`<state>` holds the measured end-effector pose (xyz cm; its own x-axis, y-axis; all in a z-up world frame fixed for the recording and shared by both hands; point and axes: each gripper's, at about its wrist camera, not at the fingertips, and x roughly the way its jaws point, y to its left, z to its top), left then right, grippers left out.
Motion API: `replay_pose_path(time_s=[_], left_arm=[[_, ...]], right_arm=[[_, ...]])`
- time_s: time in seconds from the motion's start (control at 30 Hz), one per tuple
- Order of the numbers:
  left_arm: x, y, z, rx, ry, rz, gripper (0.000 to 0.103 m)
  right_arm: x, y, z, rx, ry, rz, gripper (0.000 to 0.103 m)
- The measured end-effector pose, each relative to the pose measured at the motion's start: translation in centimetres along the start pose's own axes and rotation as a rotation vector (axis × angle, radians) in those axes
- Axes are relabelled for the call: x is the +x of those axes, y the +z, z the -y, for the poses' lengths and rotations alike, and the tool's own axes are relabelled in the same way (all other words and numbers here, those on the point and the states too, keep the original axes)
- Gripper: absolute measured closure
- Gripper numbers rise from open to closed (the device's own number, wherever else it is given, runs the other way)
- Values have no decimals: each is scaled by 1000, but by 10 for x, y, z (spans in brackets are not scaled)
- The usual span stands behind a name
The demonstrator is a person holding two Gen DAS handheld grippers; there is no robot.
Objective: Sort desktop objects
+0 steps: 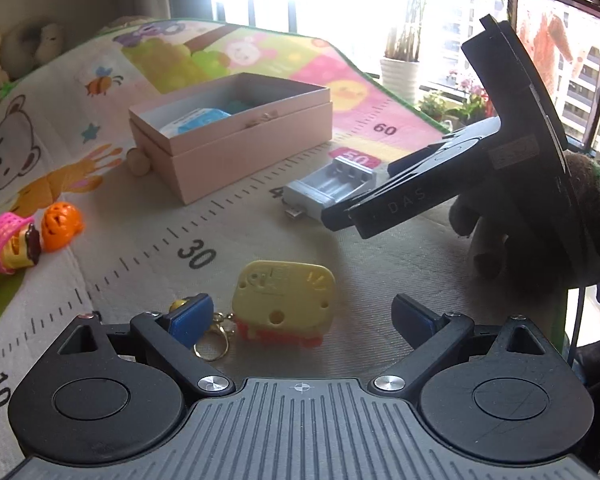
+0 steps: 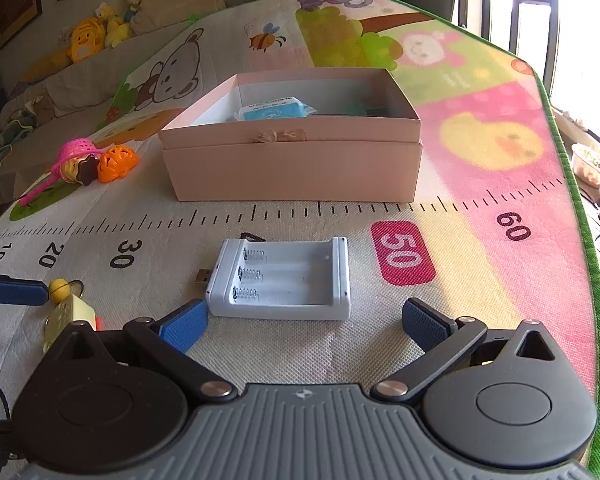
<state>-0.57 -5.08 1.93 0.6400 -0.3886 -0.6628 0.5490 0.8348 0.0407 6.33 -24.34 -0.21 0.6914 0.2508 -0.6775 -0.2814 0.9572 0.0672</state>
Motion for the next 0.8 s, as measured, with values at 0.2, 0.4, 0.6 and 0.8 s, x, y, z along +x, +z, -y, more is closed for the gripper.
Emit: replay_pose_path(time_s=[0.2, 0.4, 0.6, 0.8], left_arm=[[9, 6, -9, -42, 19, 2, 4], [20, 9, -14, -89, -92, 2, 5], [24, 7, -8, -46, -15, -5, 34], [33, 15, -42, -148, 173, -7, 41]], right_arm=[[-5, 0, 12, 62, 58, 21, 0], [-8, 0, 23, 123, 100, 41, 0], [-8, 0, 25, 147, 103, 50, 0], [-8, -1, 21, 133, 84, 49, 0]])
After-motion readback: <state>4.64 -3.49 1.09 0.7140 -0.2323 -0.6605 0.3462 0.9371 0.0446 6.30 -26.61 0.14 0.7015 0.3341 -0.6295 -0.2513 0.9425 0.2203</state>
